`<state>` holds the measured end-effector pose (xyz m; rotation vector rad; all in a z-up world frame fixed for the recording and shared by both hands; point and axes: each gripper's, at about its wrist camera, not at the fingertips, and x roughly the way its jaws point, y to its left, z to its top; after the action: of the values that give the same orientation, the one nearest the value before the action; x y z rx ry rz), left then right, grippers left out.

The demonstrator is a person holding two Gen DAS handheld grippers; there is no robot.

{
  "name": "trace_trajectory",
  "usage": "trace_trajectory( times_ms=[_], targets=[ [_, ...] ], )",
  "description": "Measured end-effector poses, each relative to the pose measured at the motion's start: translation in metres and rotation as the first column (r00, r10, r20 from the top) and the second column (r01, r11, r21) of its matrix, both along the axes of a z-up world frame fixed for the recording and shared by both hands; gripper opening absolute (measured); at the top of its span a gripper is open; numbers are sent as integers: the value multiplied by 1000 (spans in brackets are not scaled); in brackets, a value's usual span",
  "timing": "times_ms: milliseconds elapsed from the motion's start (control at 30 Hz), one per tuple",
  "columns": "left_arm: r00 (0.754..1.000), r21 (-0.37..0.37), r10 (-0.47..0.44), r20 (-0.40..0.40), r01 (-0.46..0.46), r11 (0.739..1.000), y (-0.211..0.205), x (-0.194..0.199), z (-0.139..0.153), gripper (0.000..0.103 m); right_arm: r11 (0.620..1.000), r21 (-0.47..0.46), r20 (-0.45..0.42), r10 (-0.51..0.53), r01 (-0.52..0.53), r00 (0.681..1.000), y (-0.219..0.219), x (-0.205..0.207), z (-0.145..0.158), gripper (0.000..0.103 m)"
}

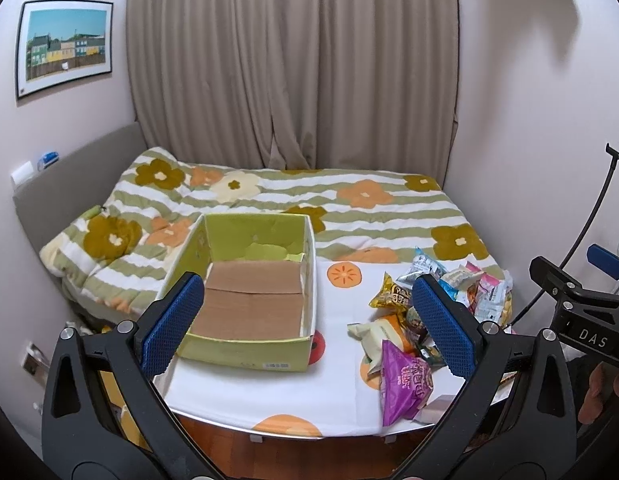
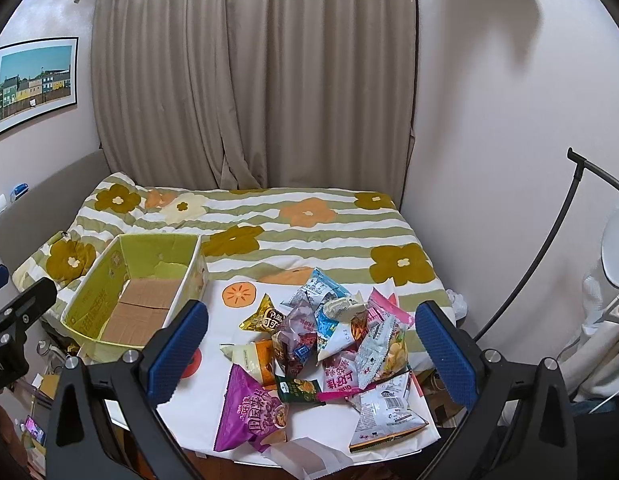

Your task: Organize snacks

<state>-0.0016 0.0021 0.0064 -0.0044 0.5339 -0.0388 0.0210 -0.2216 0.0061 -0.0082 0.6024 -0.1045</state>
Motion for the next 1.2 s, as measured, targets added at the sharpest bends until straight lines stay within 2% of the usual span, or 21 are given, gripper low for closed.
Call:
trace_trajectory(
  times_ms=[600, 1200],
  targets=[
    [1000, 14, 1, 7, -1, 1000, -3, 0, 0, 103, 1000, 0, -4, 18, -18, 1000, 4, 3, 1, 103],
    [1000, -3, -6, 7, 6, 1000, -3, 3, 4, 103, 1000, -12, -2, 17, -17, 1000, 6, 3, -1, 103]
  ],
)
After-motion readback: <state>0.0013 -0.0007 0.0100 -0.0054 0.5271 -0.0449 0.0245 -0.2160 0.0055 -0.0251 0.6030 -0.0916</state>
